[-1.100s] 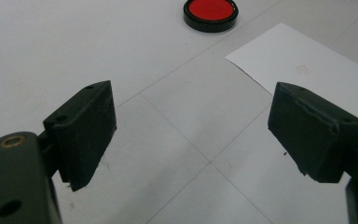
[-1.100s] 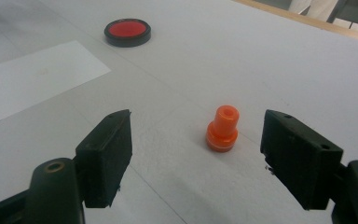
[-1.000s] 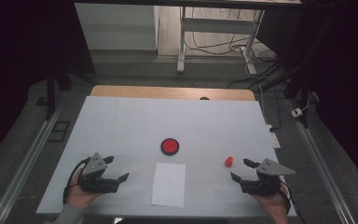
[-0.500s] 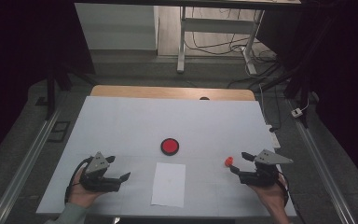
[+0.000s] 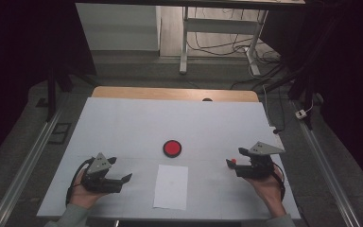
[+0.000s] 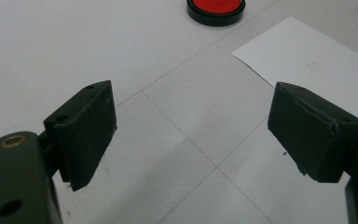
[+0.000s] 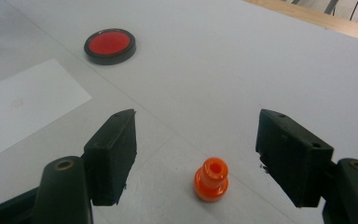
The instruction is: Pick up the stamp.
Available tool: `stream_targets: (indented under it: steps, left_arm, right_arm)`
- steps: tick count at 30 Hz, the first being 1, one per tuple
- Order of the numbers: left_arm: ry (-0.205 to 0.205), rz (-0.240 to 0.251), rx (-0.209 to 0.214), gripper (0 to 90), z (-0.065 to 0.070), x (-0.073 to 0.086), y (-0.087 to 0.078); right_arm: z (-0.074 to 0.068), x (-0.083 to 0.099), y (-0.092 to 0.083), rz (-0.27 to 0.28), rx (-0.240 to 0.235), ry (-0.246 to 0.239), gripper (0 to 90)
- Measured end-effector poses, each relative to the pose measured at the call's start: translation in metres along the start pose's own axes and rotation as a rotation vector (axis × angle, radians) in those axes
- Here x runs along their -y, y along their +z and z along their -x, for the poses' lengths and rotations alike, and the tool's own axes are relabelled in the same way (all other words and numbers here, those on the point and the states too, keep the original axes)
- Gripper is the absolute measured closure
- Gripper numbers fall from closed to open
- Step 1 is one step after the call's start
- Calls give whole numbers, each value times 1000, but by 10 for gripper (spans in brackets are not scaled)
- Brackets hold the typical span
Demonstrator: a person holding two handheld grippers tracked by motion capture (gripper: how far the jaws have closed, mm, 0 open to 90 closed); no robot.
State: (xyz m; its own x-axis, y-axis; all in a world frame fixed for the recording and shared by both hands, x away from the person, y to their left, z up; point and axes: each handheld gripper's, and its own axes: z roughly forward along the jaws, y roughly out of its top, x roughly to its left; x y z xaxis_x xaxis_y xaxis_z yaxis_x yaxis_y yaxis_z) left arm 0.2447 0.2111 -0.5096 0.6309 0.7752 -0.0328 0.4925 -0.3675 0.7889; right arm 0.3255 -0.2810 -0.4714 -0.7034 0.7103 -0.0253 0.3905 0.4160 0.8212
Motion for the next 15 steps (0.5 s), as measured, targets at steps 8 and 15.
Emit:
stream_targets:
  steps: [8,15]
  left_arm:
    - [3,-8,3,154,1,0,1]
    - [3,-11,3,153,0,0,2]
  right_arm:
    - [6,7,15,-27,24,17,324]
    - [10,18,23,-73,45,13,389]
